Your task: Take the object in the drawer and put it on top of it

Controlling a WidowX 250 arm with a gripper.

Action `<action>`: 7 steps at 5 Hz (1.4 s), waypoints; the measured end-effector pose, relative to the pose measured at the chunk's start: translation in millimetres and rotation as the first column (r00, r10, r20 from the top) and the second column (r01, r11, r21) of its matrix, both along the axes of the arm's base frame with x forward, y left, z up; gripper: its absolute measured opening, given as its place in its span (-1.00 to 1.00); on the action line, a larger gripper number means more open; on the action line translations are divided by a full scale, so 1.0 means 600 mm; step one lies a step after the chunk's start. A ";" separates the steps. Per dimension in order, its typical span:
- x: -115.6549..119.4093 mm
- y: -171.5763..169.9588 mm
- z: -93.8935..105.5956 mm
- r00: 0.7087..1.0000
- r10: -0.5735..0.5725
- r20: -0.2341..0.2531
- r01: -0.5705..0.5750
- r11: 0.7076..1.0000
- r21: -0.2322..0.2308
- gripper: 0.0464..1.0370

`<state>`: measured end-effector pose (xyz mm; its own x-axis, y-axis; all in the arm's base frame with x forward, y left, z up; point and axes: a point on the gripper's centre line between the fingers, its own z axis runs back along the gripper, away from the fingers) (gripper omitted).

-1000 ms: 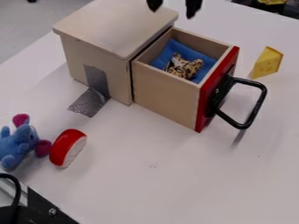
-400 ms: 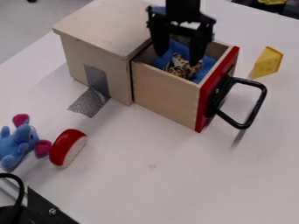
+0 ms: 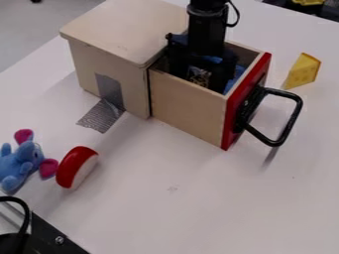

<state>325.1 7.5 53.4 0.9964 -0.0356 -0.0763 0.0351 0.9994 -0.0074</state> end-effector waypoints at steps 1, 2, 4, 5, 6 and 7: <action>-0.002 0.000 -0.003 1.000 -0.007 -0.012 0.007 1.000 -0.002 0.31; 0.002 -0.006 0.006 1.000 -0.009 -0.012 0.009 1.000 -0.013 -0.09; 0.058 -0.001 0.118 0.995 0.015 0.097 -0.012 0.999 -0.032 -0.20; 0.049 0.045 0.193 0.986 0.081 0.143 -0.077 0.997 -0.031 -0.20; 0.018 0.114 0.218 0.975 0.167 0.147 -0.168 0.986 -0.006 -0.20; -0.022 0.155 0.206 0.972 0.214 0.098 -0.215 0.977 0.004 -0.20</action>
<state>312.1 100.5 177.3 0.9834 0.1802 0.0217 -0.1803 0.9836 -0.0002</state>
